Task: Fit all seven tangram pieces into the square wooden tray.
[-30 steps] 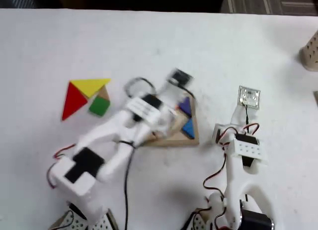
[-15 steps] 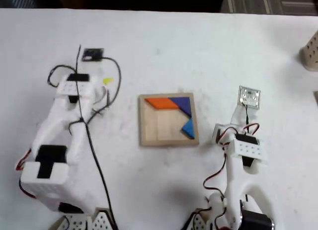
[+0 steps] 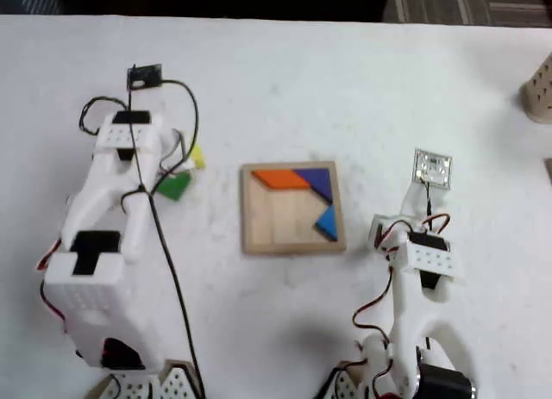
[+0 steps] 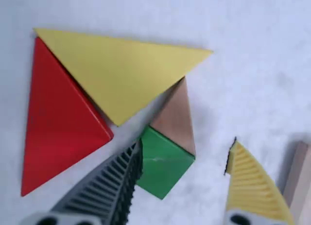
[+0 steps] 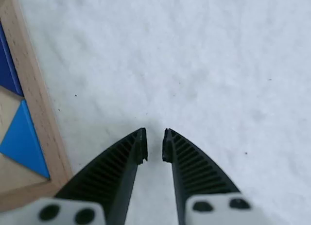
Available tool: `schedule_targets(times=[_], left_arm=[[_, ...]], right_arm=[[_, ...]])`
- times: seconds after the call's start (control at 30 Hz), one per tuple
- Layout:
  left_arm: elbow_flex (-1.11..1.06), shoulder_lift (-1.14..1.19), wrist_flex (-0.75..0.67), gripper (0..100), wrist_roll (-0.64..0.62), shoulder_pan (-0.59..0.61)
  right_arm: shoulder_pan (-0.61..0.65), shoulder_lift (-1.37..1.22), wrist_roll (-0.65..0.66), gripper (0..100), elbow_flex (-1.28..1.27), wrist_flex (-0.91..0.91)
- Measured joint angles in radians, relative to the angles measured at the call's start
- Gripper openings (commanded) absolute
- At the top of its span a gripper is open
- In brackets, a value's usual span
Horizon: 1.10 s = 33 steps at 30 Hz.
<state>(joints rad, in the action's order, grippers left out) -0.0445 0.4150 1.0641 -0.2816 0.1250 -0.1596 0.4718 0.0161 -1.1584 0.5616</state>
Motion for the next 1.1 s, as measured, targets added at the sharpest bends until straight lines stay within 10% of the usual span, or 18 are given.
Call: schedule_targets(times=[0.67, 1.1], left_arm=[[0.293, 0.252, 0.158, 19, -0.054, -0.041], [0.302, 0.253, 0.146, 35, -0.052, -0.020]], right_arm=[[0.000, 0.000, 0.000, 6.0, 0.000, 0.000], [0.000, 0.000, 0.000, 6.0, 0.000, 0.000]])
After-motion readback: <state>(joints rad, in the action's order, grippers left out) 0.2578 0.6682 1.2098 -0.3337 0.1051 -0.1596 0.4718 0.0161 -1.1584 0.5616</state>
